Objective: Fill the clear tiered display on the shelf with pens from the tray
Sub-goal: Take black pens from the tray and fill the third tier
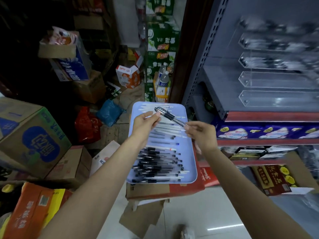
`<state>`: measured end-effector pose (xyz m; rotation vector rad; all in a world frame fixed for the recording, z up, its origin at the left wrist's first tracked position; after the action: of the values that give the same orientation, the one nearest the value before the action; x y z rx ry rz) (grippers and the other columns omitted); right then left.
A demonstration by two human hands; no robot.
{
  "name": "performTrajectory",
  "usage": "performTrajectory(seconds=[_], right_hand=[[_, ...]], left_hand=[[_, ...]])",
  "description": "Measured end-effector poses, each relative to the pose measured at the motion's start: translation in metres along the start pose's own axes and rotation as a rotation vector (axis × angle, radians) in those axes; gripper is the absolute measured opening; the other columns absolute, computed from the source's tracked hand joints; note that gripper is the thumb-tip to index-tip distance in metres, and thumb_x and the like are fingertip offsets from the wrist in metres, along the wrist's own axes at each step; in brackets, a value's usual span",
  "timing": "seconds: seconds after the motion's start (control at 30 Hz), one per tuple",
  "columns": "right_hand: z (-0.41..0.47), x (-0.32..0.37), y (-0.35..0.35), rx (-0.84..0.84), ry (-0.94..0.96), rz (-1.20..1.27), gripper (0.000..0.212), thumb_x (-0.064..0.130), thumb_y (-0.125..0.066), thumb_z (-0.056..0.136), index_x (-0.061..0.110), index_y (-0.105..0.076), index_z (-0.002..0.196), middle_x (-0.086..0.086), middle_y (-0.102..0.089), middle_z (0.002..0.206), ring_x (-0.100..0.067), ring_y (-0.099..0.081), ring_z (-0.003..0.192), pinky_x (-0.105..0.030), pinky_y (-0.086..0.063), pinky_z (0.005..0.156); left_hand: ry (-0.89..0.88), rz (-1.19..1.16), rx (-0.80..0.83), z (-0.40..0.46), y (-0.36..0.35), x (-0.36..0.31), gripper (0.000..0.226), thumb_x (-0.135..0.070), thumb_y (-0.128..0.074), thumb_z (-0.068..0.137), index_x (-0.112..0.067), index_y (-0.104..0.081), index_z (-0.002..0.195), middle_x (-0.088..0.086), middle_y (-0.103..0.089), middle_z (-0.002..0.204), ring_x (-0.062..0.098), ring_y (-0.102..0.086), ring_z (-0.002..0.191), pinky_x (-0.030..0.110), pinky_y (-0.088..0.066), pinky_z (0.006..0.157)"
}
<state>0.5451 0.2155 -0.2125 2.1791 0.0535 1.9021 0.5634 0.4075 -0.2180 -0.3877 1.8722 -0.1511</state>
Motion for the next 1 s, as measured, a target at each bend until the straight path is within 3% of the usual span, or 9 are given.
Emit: performTrajectory(seconds=[0.17, 0.3, 0.33, 0.4, 0.5, 0.67, 0.8, 0.87, 1.0], right_hand=[[0.027, 0.037, 0.033, 0.031, 0.048, 0.076, 0.009, 0.002, -0.066, 0.083, 0.0, -0.069, 0.091, -0.007, -0.063, 0.067, -0.01, -0.058, 0.056, -0.017, -0.049, 0.054], [0.056, 0.061, 0.083, 0.113, 0.205, -0.149, 0.01, 0.009, -0.069, 0.082, 0.018, -0.067, 0.081, 0.001, -0.064, 0.071, -0.01, -0.06, 0.069, -0.023, -0.049, 0.07], [0.065, 0.069, 0.101, 0.109, 0.25, -0.194, 0.007, 0.012, -0.068, 0.083, 0.017, -0.068, 0.088, 0.003, -0.063, 0.075, -0.011, -0.06, 0.073, -0.022, -0.048, 0.071], [0.083, 0.091, 0.138, 0.114, 0.336, -0.211, 0.022, 0.017, -0.063, 0.088, 0.016, -0.063, 0.11, 0.007, -0.06, 0.083, -0.009, -0.058, 0.078, -0.021, -0.049, 0.071], [0.105, 0.116, 0.19, 0.236, 0.409, -0.148, 0.033, 0.018, -0.052, 0.095, 0.025, -0.053, 0.127, 0.006, -0.059, 0.093, -0.006, -0.061, 0.081, -0.016, -0.051, 0.066], [0.13, 0.124, 0.244, 0.317, 0.486, -0.02, 0.02, -0.001, -0.056, 0.089, 0.016, -0.067, 0.088, -0.007, -0.067, 0.087, -0.001, -0.065, 0.075, -0.014, -0.052, 0.071], [0.155, 0.132, 0.284, 0.09, 0.459, 0.156, 0.008, 0.0, -0.06, 0.087, 0.003, -0.067, 0.091, -0.005, -0.066, 0.079, 0.001, -0.065, 0.064, -0.01, -0.052, 0.066], [0.17, 0.13, 0.302, -0.015, 0.416, 0.253, 0.008, 0.002, -0.061, 0.087, 0.002, -0.066, 0.093, -0.003, -0.066, 0.079, -0.002, -0.066, 0.066, -0.011, -0.052, 0.067], [0.196, 0.13, 0.312, -0.089, 0.375, 0.229, 0.011, 0.003, -0.06, 0.089, 0.012, -0.066, 0.085, -0.002, -0.067, 0.083, -0.017, -0.065, 0.082, -0.019, -0.056, 0.079]], left_hand=[[-0.037, 0.11, 0.151, -0.005, -0.087, -0.026, 0.018, -0.026, -0.054, 0.094, -0.012, -0.064, 0.089, -0.001, -0.068, 0.096, 0.012, -0.064, 0.096, 0.02, -0.046, 0.075], [-0.187, 0.197, 0.125, -0.003, -0.149, -0.048, 0.021, -0.02, -0.05, 0.096, -0.009, -0.062, 0.083, 0.006, -0.069, 0.093, 0.017, -0.066, 0.089, 0.033, -0.049, 0.087], [-0.241, 0.236, 0.125, -0.002, -0.164, -0.052, 0.02, -0.018, -0.05, 0.096, -0.007, -0.061, 0.082, 0.007, -0.069, 0.088, 0.015, -0.067, 0.082, 0.035, -0.052, 0.086], [-0.406, 0.458, 0.156, 0.001, -0.194, -0.057, 0.021, -0.018, -0.052, 0.095, -0.013, -0.061, 0.077, 0.001, -0.066, 0.073, 0.003, -0.064, 0.065, 0.027, -0.052, 0.074], [-0.566, 0.913, 0.259, 0.001, -0.247, -0.06, 0.026, -0.021, -0.052, 0.095, -0.021, -0.055, 0.069, -0.01, -0.057, 0.062, -0.009, -0.052, 0.05, 0.01, -0.036, 0.054], [-0.683, 1.173, 0.296, 0.004, -0.31, -0.065, 0.024, -0.029, -0.05, 0.095, -0.009, -0.062, 0.091, -0.008, -0.057, 0.068, 0.01, -0.057, 0.064, 0.019, -0.039, 0.058], [-0.837, 1.3, -0.046, 0.015, -0.32, -0.081, 0.026, -0.03, -0.04, 0.099, -0.009, -0.056, 0.104, -0.001, -0.047, 0.087, 0.026, -0.054, 0.09, 0.036, -0.04, 0.073], [-0.812, 1.4, -0.186, 0.02, -0.319, -0.085, 0.03, -0.032, -0.033, 0.1, -0.013, -0.05, 0.115, 0.004, -0.049, 0.101, 0.028, -0.05, 0.101, 0.042, -0.04, 0.082], [-0.725, 1.412, -0.099, 0.029, -0.324, -0.091, 0.044, -0.028, -0.028, 0.101, -0.016, -0.029, 0.143, 0.008, -0.041, 0.116, 0.026, -0.041, 0.114, 0.042, -0.034, 0.094]])
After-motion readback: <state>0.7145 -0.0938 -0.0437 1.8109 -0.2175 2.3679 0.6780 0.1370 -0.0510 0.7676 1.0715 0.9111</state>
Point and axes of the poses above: each hand's wrist, its own z-axis towards the middle knuckle, its own y-axis out of the back of the hand, x = y × z, the point moved 2 cm from there along z, towards the middle knuckle
